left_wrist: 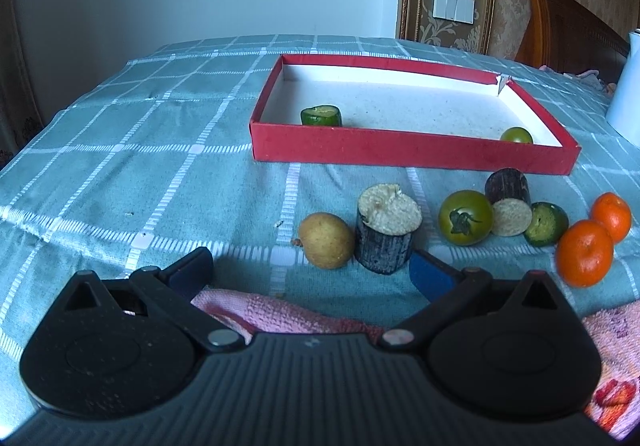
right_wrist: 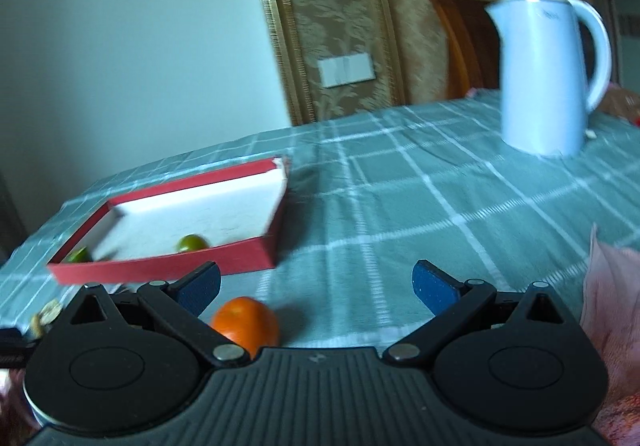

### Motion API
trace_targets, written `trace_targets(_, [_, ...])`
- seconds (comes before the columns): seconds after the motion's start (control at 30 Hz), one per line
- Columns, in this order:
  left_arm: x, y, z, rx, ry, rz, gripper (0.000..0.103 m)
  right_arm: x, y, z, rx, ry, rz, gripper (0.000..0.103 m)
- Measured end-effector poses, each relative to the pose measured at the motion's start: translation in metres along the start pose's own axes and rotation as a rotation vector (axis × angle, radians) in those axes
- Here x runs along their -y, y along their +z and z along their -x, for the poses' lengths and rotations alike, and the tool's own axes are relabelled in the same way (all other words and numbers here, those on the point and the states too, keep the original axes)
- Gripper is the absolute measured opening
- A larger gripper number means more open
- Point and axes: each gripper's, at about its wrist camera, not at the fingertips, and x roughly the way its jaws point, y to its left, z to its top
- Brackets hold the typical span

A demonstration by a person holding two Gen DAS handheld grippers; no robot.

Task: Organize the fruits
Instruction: 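Withdraw the left gripper from the tray back toward the fruits, then grasp the mandarin with the right gripper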

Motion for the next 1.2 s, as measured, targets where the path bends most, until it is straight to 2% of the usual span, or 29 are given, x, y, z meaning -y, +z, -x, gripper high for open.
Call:
trace_targets(0.3, [-0.003,-0.001,0.001,0.008,-0.012,0.018,0.103,-0.039,-0.014,0.033,0.049,0.106,0.192,0.103])
trace_targets(0.47, [-0.003,-0.001,0.002,0.011,-0.015,0.025,0.103,-0.063,-0.03,0.04,0.031,0.151,0.34,0.102])
trace_targets(0.57, [-0.004,-0.001,0.002,0.012,-0.017,0.027,0.103,-0.073,-0.036,0.038,0.015,0.17,0.382,0.102])
trace_targets(0.67, [-0.004,-0.001,0.003,0.014,-0.021,0.032,0.103,-0.079,-0.038,0.034,0.002,0.195,0.382,0.084])
trace_targets(0.7, [-0.004,-0.001,0.003,0.015,-0.021,0.032,0.103,-0.081,-0.037,0.032,-0.008,0.207,0.379,0.075])
trace_targets(0.73, [-0.004,-0.001,0.003,0.014,-0.021,0.032,0.103,-0.083,-0.038,0.03,-0.018,0.215,0.381,0.069])
trace_targets(1.07, [-0.004,-0.001,0.003,0.016,-0.024,0.037,0.103,-0.114,-0.045,0.013,-0.054,0.221,0.525,0.062])
trace_targets(1.2, [-0.005,-0.001,0.005,0.019,-0.027,0.042,0.103,-0.122,-0.05,0.004,-0.082,0.205,0.593,0.053])
